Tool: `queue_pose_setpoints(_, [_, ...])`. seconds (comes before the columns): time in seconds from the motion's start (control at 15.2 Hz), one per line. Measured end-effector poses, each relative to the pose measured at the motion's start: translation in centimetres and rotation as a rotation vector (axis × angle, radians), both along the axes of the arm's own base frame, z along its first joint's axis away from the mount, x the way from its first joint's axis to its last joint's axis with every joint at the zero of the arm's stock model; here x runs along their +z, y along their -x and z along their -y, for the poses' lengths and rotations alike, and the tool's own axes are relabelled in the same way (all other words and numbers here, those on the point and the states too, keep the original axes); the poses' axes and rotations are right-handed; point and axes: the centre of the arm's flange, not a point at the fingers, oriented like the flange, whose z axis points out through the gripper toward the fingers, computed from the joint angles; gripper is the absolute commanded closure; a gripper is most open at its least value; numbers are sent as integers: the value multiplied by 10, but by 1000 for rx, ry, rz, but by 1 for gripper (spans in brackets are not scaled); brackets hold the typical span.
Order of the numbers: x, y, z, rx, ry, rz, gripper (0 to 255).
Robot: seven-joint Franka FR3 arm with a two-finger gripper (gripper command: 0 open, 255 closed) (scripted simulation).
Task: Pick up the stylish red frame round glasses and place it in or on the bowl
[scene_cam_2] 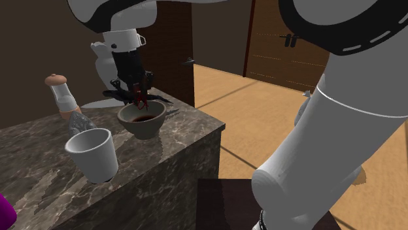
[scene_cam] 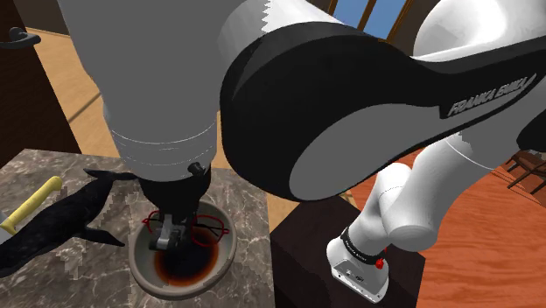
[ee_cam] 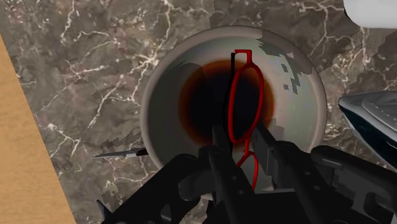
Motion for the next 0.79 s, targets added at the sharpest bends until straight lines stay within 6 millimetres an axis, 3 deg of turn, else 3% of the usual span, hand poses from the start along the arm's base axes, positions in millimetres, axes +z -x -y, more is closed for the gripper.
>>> queue_pose_setpoints(0.26, [-18,-1,0,0,0,0,255])
queue_pose_setpoints(0.66, [-21,0,0,0,0,0,255])
queue_pose_setpoints(0.73, [-21,0,0,0,0,0,0])
queue_pose_setpoints(0.79, [-21,0,0,0,0,0,0])
